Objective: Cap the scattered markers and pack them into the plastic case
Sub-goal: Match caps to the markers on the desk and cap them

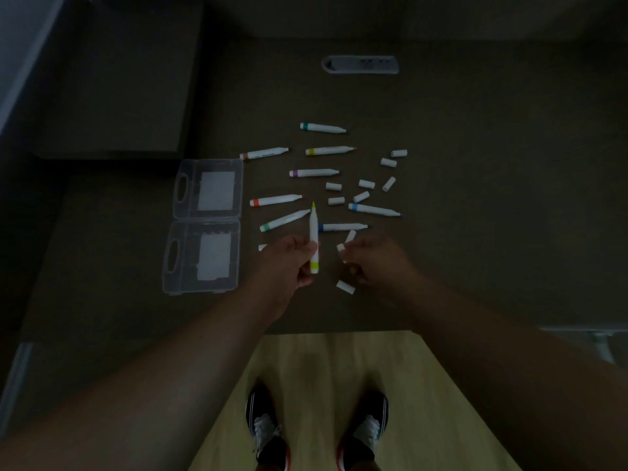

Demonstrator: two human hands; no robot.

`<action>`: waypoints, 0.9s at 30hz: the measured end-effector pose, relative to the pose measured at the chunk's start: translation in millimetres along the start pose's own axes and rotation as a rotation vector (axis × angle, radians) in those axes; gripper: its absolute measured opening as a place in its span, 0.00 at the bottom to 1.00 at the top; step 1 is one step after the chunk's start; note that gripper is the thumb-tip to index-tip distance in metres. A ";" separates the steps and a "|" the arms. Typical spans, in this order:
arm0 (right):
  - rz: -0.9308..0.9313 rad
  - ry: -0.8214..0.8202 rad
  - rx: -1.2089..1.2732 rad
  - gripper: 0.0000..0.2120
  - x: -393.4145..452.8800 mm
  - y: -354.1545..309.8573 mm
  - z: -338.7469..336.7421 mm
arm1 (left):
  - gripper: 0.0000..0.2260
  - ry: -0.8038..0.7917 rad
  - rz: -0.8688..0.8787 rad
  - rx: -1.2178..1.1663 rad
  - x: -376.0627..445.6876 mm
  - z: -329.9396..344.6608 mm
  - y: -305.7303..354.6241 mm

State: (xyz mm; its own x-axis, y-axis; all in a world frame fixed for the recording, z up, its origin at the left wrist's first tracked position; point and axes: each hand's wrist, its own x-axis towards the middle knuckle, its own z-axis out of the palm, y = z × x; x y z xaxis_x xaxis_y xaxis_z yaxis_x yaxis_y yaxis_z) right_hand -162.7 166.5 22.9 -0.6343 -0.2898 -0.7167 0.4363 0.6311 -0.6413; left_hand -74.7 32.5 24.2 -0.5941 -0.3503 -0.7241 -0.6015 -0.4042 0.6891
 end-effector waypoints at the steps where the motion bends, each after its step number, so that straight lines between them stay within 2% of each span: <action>1: 0.072 -0.057 0.177 0.06 -5.4 -2.1 -0.7 | 0.03 -0.002 0.003 -0.003 -0.2 0.4 0.5; 3: 0.190 -0.146 0.422 0.07 -10.3 -6.9 -3.5 | 0.04 -0.008 0.004 -0.011 -0.2 1.5 2.1; 5: 0.270 -0.212 0.523 0.07 -12.4 -8.0 -5.9 | 0.06 -0.015 0.005 -0.014 -0.2 1.9 2.8; 10: 0.400 -0.247 0.643 0.05 -9.6 -7.3 -9.2 | 0.05 -0.028 0.016 -0.038 0.1 3.3 5.9; 14: 0.410 -0.260 0.675 0.03 -9.0 -7.3 -8.6 | 0.06 -0.041 0.023 -0.028 -0.3 4.4 6.7; 19: 0.354 -0.236 0.626 0.07 -10.4 -7.5 -8.1 | 0.05 -0.040 0.038 -0.013 -2.7 4.2 5.5; 22: 0.229 -0.180 0.529 0.06 -14.5 -11.7 -10.2 | 0.03 -0.031 0.057 0.068 -4.8 0.1 3.8; 27: 0.026 -0.094 0.328 0.07 -20.0 -19.1 -18.4 | 0.05 -0.074 0.123 0.233 -10.3 -13.7 -3.3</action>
State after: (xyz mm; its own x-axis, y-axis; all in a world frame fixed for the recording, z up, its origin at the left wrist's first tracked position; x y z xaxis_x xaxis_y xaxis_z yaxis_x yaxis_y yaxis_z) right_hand -170.1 173.5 54.6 -0.5651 -0.3516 -0.7464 0.6433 0.3787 -0.6654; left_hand -59.3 25.9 28.9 -0.7023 -0.3189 -0.6364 -0.6241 -0.1543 0.7660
